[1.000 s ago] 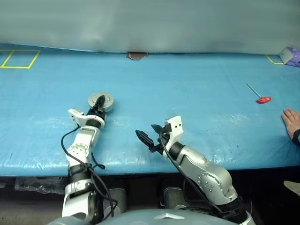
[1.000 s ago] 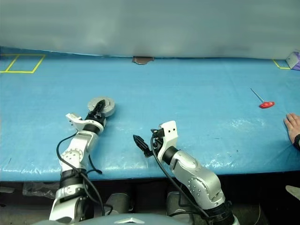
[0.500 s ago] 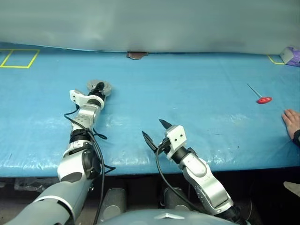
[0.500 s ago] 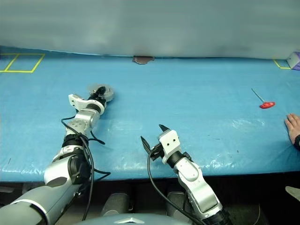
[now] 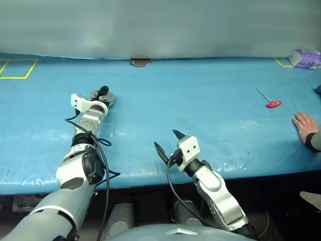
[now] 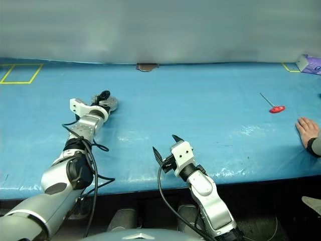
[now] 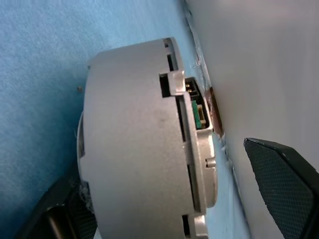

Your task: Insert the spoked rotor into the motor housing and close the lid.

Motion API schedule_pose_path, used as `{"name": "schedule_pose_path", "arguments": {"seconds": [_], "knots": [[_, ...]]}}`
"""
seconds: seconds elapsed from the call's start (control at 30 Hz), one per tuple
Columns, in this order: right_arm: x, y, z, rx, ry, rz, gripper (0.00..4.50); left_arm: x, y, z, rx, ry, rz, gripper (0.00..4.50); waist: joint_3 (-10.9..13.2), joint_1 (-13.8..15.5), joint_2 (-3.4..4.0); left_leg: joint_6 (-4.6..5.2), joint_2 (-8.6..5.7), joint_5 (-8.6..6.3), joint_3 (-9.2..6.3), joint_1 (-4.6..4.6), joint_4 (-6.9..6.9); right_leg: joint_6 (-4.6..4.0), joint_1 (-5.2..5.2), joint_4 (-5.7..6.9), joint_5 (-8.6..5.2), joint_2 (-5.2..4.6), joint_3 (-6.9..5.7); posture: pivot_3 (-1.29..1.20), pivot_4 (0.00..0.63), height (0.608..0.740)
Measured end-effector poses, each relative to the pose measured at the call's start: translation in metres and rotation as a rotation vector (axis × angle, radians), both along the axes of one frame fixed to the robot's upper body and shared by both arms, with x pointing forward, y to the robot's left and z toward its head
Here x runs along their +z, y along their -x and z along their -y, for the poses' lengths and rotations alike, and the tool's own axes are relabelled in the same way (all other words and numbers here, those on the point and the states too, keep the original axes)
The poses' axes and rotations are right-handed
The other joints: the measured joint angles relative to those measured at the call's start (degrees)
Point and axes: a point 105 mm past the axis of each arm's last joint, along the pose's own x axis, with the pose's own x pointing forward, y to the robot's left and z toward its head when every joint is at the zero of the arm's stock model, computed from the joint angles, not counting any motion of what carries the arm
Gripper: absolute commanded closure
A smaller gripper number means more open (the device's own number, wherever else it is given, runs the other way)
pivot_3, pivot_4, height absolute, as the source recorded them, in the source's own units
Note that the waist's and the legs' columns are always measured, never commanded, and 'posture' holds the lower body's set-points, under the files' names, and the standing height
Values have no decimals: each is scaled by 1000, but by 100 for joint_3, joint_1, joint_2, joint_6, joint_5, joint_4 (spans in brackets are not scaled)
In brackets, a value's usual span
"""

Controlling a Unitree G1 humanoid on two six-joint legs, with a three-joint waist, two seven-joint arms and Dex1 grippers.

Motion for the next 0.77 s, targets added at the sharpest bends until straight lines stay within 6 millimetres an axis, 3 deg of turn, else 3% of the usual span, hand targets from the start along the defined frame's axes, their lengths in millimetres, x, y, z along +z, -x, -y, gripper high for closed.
{"name": "schedule_pose_path", "arguments": {"seconds": [0.23,0.47,0.6,0.77], "knots": [[-6,0,-3,8,9,-22,0,-9,30,-36,-13,-92,-36,62,-16,-99,-4,-6,50,-1,49,80,-49,-24,13,2,3,47,58,0,150,740],[-7,0,-6,32,5,-29,0,-20,85,-65,-97,-244,-112,62,-61,-143,30,-23,75,-11,93,100,-58,-65,0,16,-13,60,83,0,150,740],[-6,0,-6,37,1,-29,0,-24,125,-60,-286,-538,-171,62,-62,-134,31,-31,75,-17,127,117,-64,-77,-4,19,-22,52,117,0,150,740],[-6,1,-3,59,-20,-40,0,-32,157,-27,-484,-933,-100,62,-66,6,23,-33,83,-25,149,98,-72,-78,-62,5,-22,13,139,0,150,740]]}}
